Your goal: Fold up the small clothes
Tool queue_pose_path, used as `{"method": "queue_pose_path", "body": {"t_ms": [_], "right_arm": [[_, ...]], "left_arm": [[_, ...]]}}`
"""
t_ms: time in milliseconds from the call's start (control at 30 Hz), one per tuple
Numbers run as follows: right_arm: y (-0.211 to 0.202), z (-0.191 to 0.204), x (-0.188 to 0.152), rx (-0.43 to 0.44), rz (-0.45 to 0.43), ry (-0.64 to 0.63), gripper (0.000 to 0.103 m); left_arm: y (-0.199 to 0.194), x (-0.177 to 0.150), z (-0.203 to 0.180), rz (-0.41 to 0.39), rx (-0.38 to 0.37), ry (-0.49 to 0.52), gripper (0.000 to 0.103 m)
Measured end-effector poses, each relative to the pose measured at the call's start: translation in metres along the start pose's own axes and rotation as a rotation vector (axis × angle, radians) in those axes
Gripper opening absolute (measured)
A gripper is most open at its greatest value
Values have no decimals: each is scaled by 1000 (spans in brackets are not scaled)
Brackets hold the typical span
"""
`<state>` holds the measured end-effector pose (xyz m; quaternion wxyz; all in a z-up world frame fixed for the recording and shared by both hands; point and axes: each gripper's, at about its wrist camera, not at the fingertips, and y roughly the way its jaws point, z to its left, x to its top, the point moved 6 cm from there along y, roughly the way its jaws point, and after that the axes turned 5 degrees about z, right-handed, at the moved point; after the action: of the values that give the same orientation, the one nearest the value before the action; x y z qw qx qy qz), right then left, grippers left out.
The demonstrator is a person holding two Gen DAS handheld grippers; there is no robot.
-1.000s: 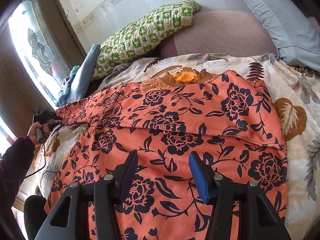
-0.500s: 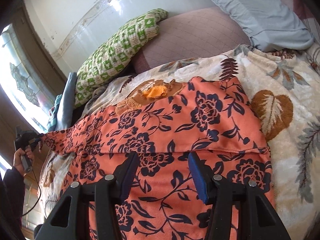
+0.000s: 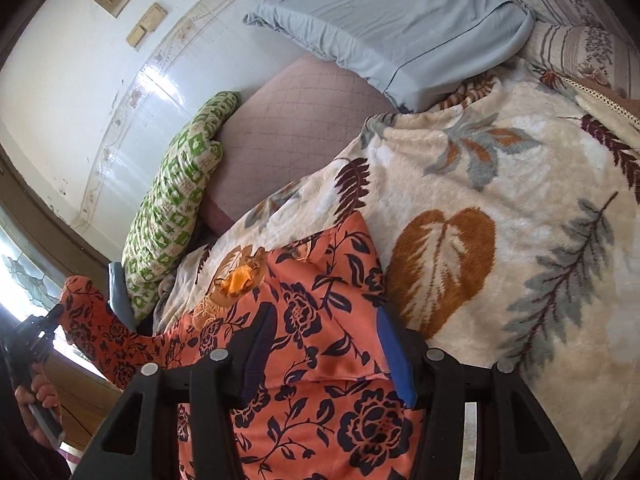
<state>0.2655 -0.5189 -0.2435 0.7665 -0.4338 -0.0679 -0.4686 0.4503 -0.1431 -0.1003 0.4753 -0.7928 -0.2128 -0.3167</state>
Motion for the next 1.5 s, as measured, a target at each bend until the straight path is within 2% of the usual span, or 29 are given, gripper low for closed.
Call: {"method": "queue_pose_path", "body": {"t_ms": [67, 133, 200, 267, 333, 400, 433, 467, 533, 600, 733, 867, 933, 1033, 1167, 1300, 1333, 1367, 1400, 1433, 1500], "right_arm": [[-5, -6, 4, -4, -10, 6, 55], [-9, -14, 6, -16, -12, 15, 55], [-11, -20, 7, -6, -7, 36, 56], [-12, -25, 7, -19, -1, 26, 56], [-12, -26, 7, -46, 7, -2, 56], [-10, -25, 6, -36, 18, -14, 56], [-9, -24, 6, -31, 22, -18, 56], [-7, -22, 6, -29, 24, -20, 56], [-4, -14, 5, -11, 32, -28, 56], [2, 0, 1, 17, 51, -69, 56], [29, 39, -18, 19, 147, -214, 56], [59, 81, -41, -42, 207, -390, 57], [77, 103, -49, -75, 219, -482, 58], [108, 133, -55, -153, 235, -614, 59], [149, 155, -58, -240, 270, -723, 60], [184, 142, -59, -342, 307, -735, 60], [187, 136, -58, -352, 299, -729, 57], [185, 131, -53, -357, 274, -713, 47], [181, 126, -47, -384, 253, -696, 35], [176, 120, -41, -391, 246, -665, 15], [165, 108, -31, -361, 238, -575, 9]], "left_arm": [[35, -31, -47, 67, -13, 64, 8], [79, -70, -86, 172, -9, 162, 11], [116, -110, -110, 307, -2, 239, 21], [133, -137, -120, 379, -8, 290, 24], [133, -147, -124, 387, 1, 339, 27], [117, -146, -128, 354, -58, 368, 41], [109, -143, -130, 326, -71, 384, 53], [102, -135, -131, 291, -63, 400, 58], [91, -118, -128, 228, -46, 414, 59], [80, -102, -108, 197, 19, 410, 59], [70, -81, -34, 176, 242, 348, 60], [68, -84, 54, 232, 410, 238, 60], [73, -92, 88, 270, 441, 178, 60], [90, -109, 117, 357, 453, 132, 60], [107, -121, 125, 414, 466, 149, 60], [110, -126, 125, 410, 485, 158, 60], [111, -126, 124, 411, 492, 161, 61], [111, -126, 123, 413, 500, 165, 61], [111, -126, 122, 416, 508, 165, 61], [110, -125, 122, 419, 513, 160, 61], [108, -126, 120, 424, 517, 154, 61]]}}
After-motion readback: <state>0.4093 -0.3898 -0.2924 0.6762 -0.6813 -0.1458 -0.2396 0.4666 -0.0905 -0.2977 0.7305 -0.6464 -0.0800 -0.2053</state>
